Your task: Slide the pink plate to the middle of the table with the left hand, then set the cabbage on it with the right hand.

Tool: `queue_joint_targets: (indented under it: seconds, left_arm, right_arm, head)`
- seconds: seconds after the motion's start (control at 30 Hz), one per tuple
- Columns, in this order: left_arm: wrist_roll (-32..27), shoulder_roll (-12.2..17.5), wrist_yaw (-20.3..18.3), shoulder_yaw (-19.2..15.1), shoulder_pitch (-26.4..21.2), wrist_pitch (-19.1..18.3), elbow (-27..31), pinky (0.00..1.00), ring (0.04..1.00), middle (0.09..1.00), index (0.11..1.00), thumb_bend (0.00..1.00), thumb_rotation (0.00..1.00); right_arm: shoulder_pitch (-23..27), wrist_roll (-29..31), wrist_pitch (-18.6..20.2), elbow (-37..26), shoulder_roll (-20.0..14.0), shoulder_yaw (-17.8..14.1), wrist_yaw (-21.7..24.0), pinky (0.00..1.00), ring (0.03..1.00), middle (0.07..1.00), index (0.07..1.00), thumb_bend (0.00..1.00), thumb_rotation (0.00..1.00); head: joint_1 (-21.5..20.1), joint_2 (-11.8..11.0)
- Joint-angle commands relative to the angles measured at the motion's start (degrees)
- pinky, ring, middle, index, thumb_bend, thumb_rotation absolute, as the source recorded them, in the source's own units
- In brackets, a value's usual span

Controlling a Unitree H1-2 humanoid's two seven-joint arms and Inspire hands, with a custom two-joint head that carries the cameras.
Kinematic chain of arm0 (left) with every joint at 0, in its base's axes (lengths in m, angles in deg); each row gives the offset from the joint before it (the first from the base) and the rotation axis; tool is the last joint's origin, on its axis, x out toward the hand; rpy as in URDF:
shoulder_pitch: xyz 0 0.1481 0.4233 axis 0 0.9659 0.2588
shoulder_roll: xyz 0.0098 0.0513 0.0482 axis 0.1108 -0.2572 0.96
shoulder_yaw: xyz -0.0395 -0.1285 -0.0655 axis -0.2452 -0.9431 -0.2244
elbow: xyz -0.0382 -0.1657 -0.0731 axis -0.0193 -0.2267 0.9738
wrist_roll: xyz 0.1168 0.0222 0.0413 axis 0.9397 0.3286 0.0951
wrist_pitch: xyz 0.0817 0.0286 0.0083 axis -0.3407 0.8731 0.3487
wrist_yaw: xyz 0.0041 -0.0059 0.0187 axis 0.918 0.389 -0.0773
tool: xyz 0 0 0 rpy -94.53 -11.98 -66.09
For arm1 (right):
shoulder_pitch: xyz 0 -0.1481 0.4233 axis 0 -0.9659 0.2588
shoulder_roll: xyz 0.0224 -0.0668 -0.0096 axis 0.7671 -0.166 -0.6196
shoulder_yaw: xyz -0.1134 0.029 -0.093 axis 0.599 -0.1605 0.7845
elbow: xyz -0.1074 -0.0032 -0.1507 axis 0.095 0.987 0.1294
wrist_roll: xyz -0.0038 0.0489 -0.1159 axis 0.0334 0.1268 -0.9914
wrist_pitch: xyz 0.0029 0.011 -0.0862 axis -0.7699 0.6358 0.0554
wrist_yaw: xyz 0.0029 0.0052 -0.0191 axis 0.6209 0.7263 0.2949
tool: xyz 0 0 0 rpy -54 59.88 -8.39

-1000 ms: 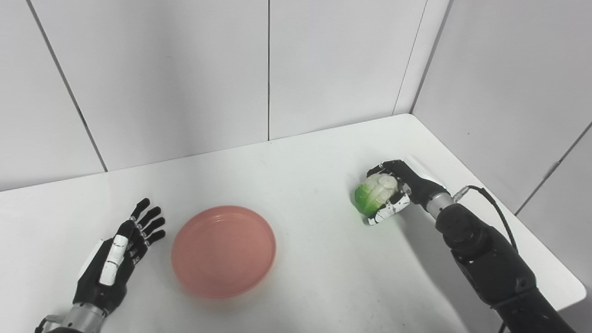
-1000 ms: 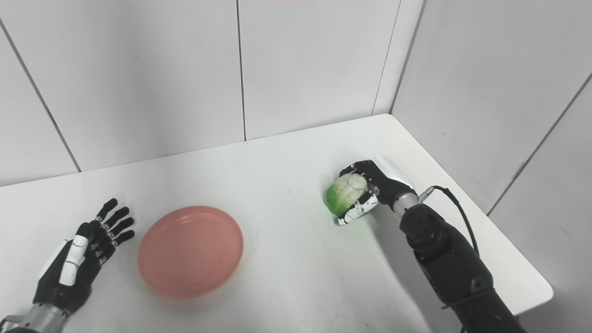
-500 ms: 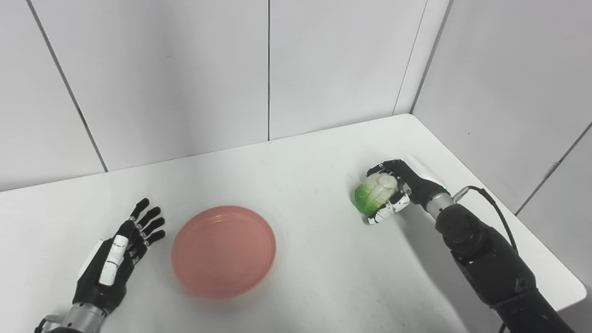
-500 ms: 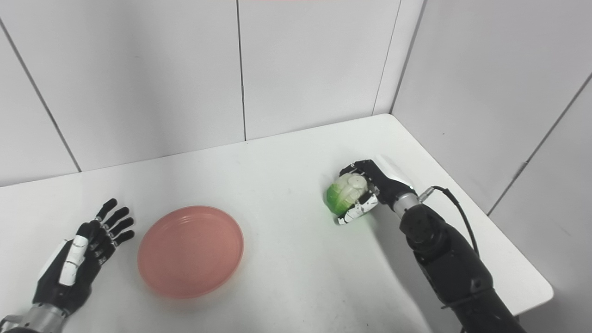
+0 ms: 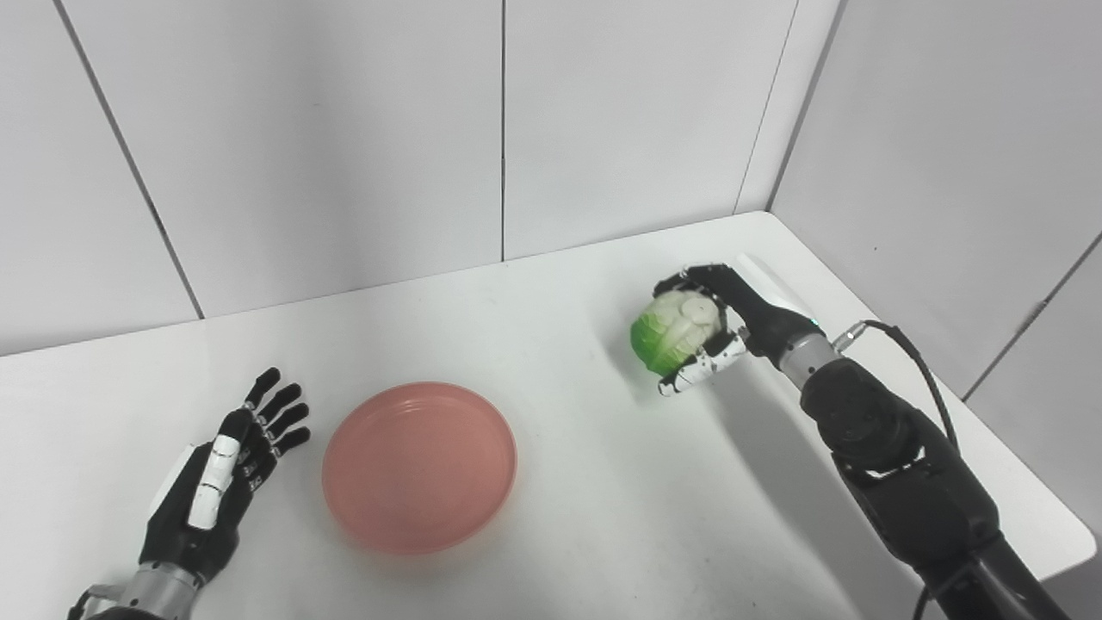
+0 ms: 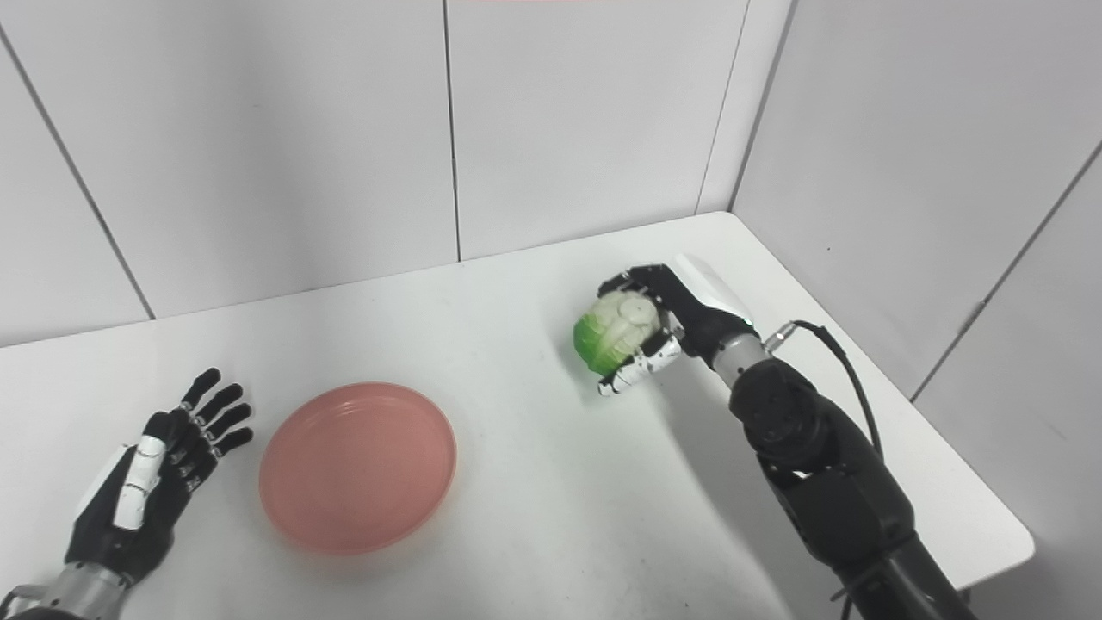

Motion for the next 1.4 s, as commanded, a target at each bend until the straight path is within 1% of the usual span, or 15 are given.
queue_joint_targets:
  seconds: [0.0,0.1,0.13,0.2,0.23,0.33,0.47,0.5,0.53,0.6,0.73,0.8,0.97,1.1,1.37]
  left_arm:
    - [2.67,0.36,2.72,0.31,2.24,-5.95,-0.41,0.92,0.924,0.94,0.95,0.82,0.93]
    - [2.69,-0.55,3.98,0.75,2.42,-8.75,1.55,0.94,0.928,0.945,0.955,0.8,0.94]
    - [2.78,-0.89,4.39,0.91,2.41,-9.27,1.83,0.95,0.931,0.947,0.958,0.8,0.95]
    - [3.35,-1.27,5.12,1.42,2.49,-9.93,2.6,0.96,0.934,0.95,0.962,0.78,0.96]
    - [3.7,-1.51,5.66,1.75,2.54,-10.15,2.85,0.96,0.934,0.95,0.962,0.78,0.97]
    - [4.06,-2.19,6.73,2.4,2.65,-10.4,3.27,0.98,0.941,0.954,0.963,0.78,0.97]
    - [5.25,-3.07,8.14,3.4,2.83,-10.87,4.12,0.94,0.938,0.953,0.96,0.76,0.99]
    - [5.31,-3.16,8.18,3.6,2.76,-10.5,3.91,0.93,0.939,0.956,0.962,0.75,1.0]
    - [5.42,-3.4,8.32,3.76,2.64,-10.2,3.6,0.92,0.941,0.958,0.963,0.75,1.0]
    - [5.99,-4.01,9.12,4.09,2.55,-10.44,3.67,0.92,0.941,0.958,0.961,0.74,1.0]
    - [6.57,-4.86,10.04,4.8,2.45,-10.78,3.96,0.91,0.939,0.959,0.964,0.73,1.0]
    - [7.14,-5.06,10.42,5.33,2.39,-10.99,4.3,0.91,0.939,0.962,0.97,0.73,1.0]
    - [7.77,-5.57,11.02,5.79,2.37,-11.33,4.76,0.89,0.93,0.956,0.964,0.69,1.0]
    - [8.25,-5.98,11.68,6.03,2.34,-12.62,5.53,0.89,0.928,0.957,0.963,0.67,1.0]
    - [8.53,-6.07,11.93,6.33,2.2,-13.01,5.82,0.9,0.93,0.955,0.96,0.67,1.0]
  right_arm:
    - [2.73,0.37,0.25,-2.66,-0.72,-0.41,0.67,0.43,0.465,0.47,0.503,0.53,0.0]
    - [4.11,1.19,0.49,-3.73,0.19,0.23,2.0,0.43,0.463,0.465,0.511,0.53,0.0]
    - [4.52,1.42,0.31,-3.8,0.61,0.46,2.23,0.43,0.462,0.467,0.509,0.53,0.0]
    - [5.34,0.95,0.0,-4.03,1.51,1.34,2.46,0.43,0.461,0.468,0.508,0.53,0.0]
    - [6.21,0.37,-0.12,-3.88,2.45,2.49,2.6,0.43,0.461,0.469,0.508,0.53,0.0]
    - [7.91,0.39,-0.27,-3.15,4.53,4.34,3.28,0.42,0.46,0.469,0.507,0.53,0.0]
    - [9.85,0.41,-0.71,-1.67,7.29,6.59,4.1,0.44,0.457,0.468,0.509,0.53,0.0]
    - [10.46,0.2,-0.87,-1.27,8.06,7.38,4.28,0.44,0.459,0.467,0.51,0.53,0.0]
    - [10.94,0.09,-1.34,-0.78,8.56,7.96,4.38,0.44,0.46,0.466,0.511,0.53,0.0]
    - [11.9,0.3,-1.83,0.08,9.97,9.04,4.52,0.43,0.454,0.464,0.512,0.53,0.0]
    - [13.14,0.29,-2.29,1.03,12.72,11.19,4.72,0.42,0.458,0.472,0.504,0.53,0.0]
    - [13.52,0.3,-2.64,1.4,14.31,12.41,4.8,0.41,0.446,0.467,0.511,0.52,0.0]
    - [13.76,0.72,-4.79,3.84,16.16,14.15,4.97,0.4,0.41,0.488,0.528,0.51,0.0]
    - [13.62,-0.1,-6.44,6.22,17.13,15.08,4.77,0.4,0.407,0.492,0.529,0.51,0.0]
    - [14.36,-0.78,-9.52,9.99,17.8,16.79,5.16,0.44,0.43,0.49,0.51,0.52,0.0]
  head:
    - [0.9,-0.01]
    - [2.26,-0.3]
    - [3.56,-0.59]
    - [3.94,-0.64]
    - [5.24,-0.89]
    - [7.26,-1.22]
    - [11.29,-1.36]
    - [11.29,-1.36]
    - [13.44,-1.36]
    - [15.23,-1.37]
    - [17.25,-1.5]
    - [17.75,-1.47]
    - [18.74,-1.49]
    - [19.26,-1.43]
    - [19.04,-0.82]
